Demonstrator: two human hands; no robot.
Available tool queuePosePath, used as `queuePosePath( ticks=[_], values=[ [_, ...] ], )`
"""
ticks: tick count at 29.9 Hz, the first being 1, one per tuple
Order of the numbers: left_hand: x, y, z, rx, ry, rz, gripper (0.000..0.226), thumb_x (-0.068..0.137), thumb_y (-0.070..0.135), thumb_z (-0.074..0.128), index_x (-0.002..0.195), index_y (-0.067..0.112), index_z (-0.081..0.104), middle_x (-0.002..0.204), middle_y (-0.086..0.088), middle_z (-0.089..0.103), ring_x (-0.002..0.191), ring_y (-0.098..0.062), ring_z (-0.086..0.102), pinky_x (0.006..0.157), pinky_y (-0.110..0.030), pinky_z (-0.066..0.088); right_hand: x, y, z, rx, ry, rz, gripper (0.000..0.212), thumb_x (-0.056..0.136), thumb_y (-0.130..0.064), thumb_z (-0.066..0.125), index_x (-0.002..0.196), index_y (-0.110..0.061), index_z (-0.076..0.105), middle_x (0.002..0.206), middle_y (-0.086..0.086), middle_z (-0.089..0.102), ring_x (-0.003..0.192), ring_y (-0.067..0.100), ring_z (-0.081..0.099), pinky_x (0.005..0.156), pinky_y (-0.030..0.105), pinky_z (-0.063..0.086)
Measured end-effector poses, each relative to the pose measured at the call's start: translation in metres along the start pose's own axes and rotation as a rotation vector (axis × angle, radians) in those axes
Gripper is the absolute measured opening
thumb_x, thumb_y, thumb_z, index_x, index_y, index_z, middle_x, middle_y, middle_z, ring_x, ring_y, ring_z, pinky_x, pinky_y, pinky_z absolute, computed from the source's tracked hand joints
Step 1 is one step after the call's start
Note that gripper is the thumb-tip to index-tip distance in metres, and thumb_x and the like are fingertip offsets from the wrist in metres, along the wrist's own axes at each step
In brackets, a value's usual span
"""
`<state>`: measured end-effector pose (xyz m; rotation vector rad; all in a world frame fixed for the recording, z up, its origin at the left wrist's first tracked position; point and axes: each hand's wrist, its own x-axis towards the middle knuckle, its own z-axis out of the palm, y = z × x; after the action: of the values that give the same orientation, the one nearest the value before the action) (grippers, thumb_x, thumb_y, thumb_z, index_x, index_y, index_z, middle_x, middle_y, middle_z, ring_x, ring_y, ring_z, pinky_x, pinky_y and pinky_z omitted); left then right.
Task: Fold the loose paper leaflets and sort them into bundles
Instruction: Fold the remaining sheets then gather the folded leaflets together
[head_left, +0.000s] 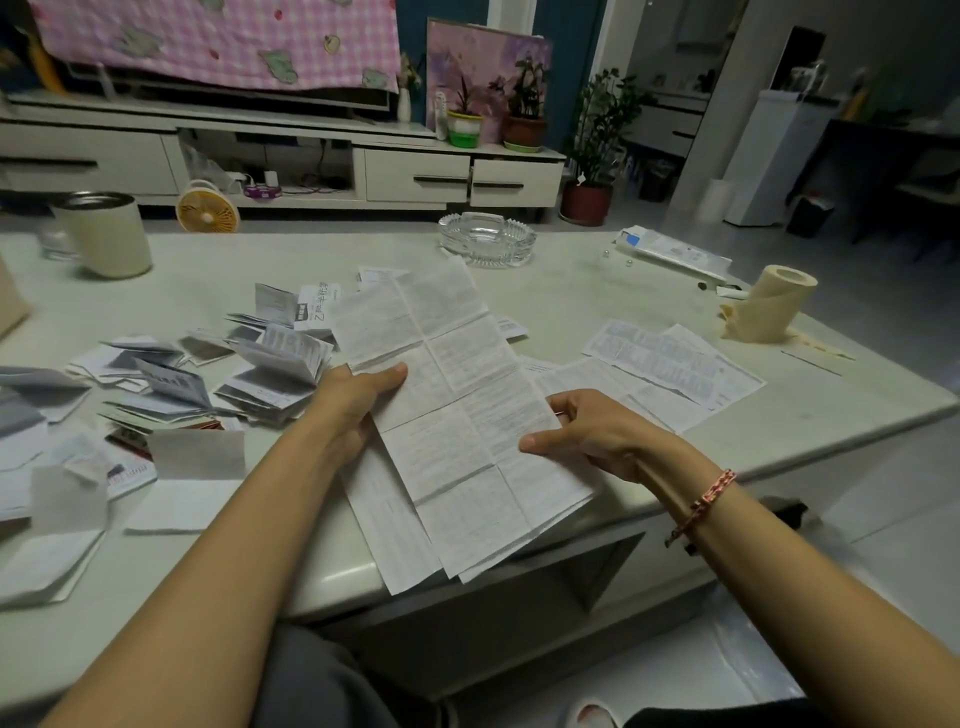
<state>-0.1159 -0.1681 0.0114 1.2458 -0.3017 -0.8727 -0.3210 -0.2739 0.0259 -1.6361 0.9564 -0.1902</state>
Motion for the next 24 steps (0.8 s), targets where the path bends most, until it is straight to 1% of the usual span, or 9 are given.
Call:
queuePosePath(
  ticks=[3, 6, 8, 10, 13, 15, 18, 21, 24],
  values=[
    [0.003, 0.001, -0.002, -0.017, 0.037, -0.018, 0.020, 0.079, -0.008, 0.064, 0.093, 0.006, 0.059, 0.085, -0.006, 0.064, 0.075, -0.019, 0.062, 0.068, -0.032, 0.052, 0.000, 0.002, 0.000, 0.078, -0.024, 0.025, 0.040, 0.074, -0.003, 0.073, 0.113, -0.003, 0.060, 0.109, 0.011, 0.069, 0.099, 0.027, 0.067, 0.094, 0.041, 0.051],
    [0.008, 0.004, -0.005, -0.058, 0.101, 0.002, 0.021, 0.076, -0.007, 0.068, 0.087, 0.007, 0.058, 0.085, -0.007, 0.064, 0.071, -0.017, 0.062, 0.060, -0.029, 0.052, -0.004, 0.006, -0.002, 0.033, -0.117, 0.012, 0.038, 0.075, -0.008, 0.073, 0.112, -0.007, 0.063, 0.110, 0.007, 0.070, 0.103, 0.024, 0.066, 0.095, 0.038, 0.049],
    [0.009, 0.005, -0.006, -0.085, 0.114, 0.012, 0.021, 0.075, -0.005, 0.070, 0.087, 0.007, 0.058, 0.083, -0.006, 0.065, 0.070, -0.016, 0.063, 0.052, -0.026, 0.053, -0.006, 0.007, -0.003, 0.034, -0.108, -0.005, 0.035, 0.075, -0.005, 0.072, 0.109, -0.008, 0.064, 0.110, 0.006, 0.070, 0.103, 0.022, 0.066, 0.095, 0.035, 0.049],
    [0.007, 0.005, -0.006, -0.128, 0.058, -0.010, 0.016, 0.078, -0.002, 0.069, 0.087, 0.008, 0.061, 0.076, -0.004, 0.069, 0.067, -0.015, 0.066, 0.052, -0.024, 0.056, -0.006, 0.008, -0.003, 0.083, -0.075, -0.019, 0.033, 0.076, -0.004, 0.071, 0.109, -0.006, 0.064, 0.108, 0.007, 0.070, 0.101, 0.022, 0.067, 0.093, 0.034, 0.051],
    [0.002, 0.000, -0.002, -0.080, -0.088, -0.088, 0.011, 0.080, 0.002, 0.067, 0.089, 0.007, 0.064, 0.073, -0.002, 0.071, 0.066, -0.014, 0.069, 0.063, -0.029, 0.058, -0.008, 0.006, -0.003, 0.103, -0.069, -0.021, 0.037, 0.076, -0.006, 0.070, 0.112, -0.004, 0.061, 0.107, 0.008, 0.070, 0.098, 0.023, 0.068, 0.086, 0.031, 0.053],
    [0.000, -0.002, 0.001, -0.030, -0.066, -0.073, 0.011, 0.080, 0.000, 0.067, 0.087, 0.008, 0.063, 0.074, -0.002, 0.070, 0.064, -0.015, 0.068, 0.059, -0.027, 0.057, -0.011, 0.005, -0.004, 0.107, -0.064, -0.015, 0.036, 0.076, -0.008, 0.070, 0.111, -0.004, 0.061, 0.106, 0.008, 0.071, 0.096, 0.023, 0.068, 0.082, 0.030, 0.055],
    [-0.001, 0.001, 0.005, -0.058, 0.016, -0.012, 0.011, 0.080, 0.000, 0.068, 0.086, 0.008, 0.062, 0.082, -0.003, 0.066, 0.070, -0.015, 0.063, 0.051, -0.021, 0.055, -0.011, 0.005, -0.007, 0.176, 0.013, -0.021, 0.039, 0.071, -0.012, 0.072, 0.107, -0.001, 0.063, 0.104, 0.010, 0.071, 0.096, 0.026, 0.068, 0.086, 0.037, 0.055],
    [-0.003, 0.002, 0.008, -0.099, 0.048, 0.022, 0.012, 0.080, 0.000, 0.068, 0.084, 0.009, 0.062, 0.080, -0.003, 0.065, 0.065, -0.013, 0.064, 0.047, -0.019, 0.053, -0.009, 0.009, -0.006, 0.274, 0.118, -0.023, 0.034, 0.073, -0.012, 0.073, 0.103, 0.002, 0.064, 0.104, 0.014, 0.071, 0.095, 0.028, 0.068, 0.086, 0.039, 0.054],
    [-0.004, 0.002, 0.011, -0.131, 0.097, 0.074, 0.014, 0.079, -0.001, 0.070, 0.085, 0.009, 0.061, 0.081, -0.002, 0.065, 0.067, -0.013, 0.064, 0.056, -0.022, 0.055, -0.008, 0.010, 0.000, 0.389, 0.185, -0.027, 0.030, 0.076, -0.013, 0.072, 0.102, 0.000, 0.065, 0.102, 0.013, 0.071, 0.094, 0.027, 0.068, 0.081, 0.036, 0.056]
  ],
)
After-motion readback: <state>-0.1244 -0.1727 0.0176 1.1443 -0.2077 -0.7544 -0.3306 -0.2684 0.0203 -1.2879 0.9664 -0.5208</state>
